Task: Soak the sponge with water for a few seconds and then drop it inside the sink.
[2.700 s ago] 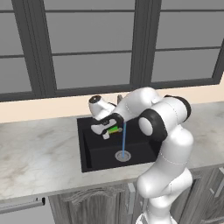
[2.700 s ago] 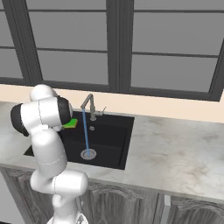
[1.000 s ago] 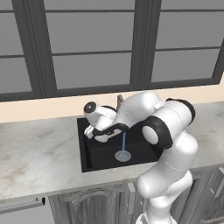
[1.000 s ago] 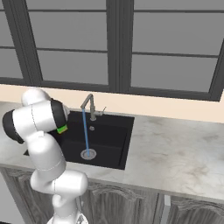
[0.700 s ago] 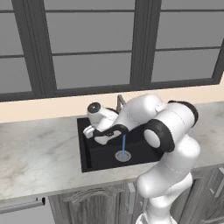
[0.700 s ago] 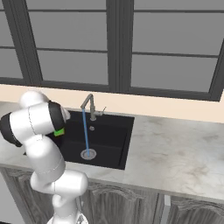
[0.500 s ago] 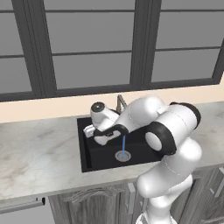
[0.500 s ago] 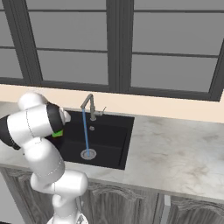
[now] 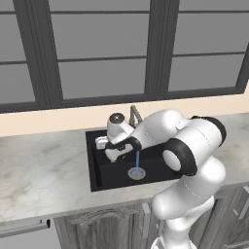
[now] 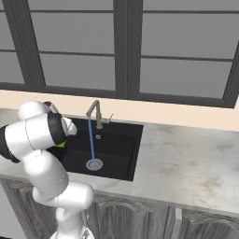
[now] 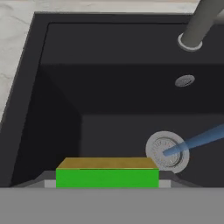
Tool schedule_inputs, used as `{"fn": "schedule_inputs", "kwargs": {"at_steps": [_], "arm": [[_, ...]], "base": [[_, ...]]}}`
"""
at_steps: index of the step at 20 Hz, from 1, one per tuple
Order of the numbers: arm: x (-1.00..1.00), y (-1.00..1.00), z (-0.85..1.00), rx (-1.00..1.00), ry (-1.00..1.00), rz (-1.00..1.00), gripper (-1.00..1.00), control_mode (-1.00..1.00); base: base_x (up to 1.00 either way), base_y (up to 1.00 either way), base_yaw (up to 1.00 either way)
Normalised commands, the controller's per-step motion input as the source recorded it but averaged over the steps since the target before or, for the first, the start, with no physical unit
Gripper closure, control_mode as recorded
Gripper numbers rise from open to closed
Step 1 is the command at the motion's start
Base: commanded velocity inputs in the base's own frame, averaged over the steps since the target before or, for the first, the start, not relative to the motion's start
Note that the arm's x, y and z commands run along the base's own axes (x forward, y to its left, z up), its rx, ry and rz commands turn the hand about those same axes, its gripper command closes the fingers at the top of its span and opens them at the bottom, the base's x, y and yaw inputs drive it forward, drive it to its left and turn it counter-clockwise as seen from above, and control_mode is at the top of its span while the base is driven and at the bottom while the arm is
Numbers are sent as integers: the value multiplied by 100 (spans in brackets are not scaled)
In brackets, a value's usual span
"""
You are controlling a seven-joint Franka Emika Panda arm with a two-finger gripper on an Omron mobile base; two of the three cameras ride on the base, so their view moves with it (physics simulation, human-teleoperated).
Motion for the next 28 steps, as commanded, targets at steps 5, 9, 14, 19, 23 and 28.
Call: {"fn": "schedule_inputs", "kwargs": {"at_steps": [5, 9, 14, 19, 23, 28], "arm": [[0, 0, -14, 2, 0, -10, 100, -100], [0, 0, -31, 4, 0, -6, 100, -100], [0, 0, -25, 5, 0, -4, 100, -100], [-1, 0, -24, 5, 0, -4, 100, -100], [0, 0, -27, 2, 0, -5, 100, -100], [-1, -7, -21, 0, 0, -6, 100, -100]], "base": [[0, 0, 0], [0, 0, 0], [0, 0, 0], [0, 0, 0], [0, 0, 0], [0, 0, 0]]}}
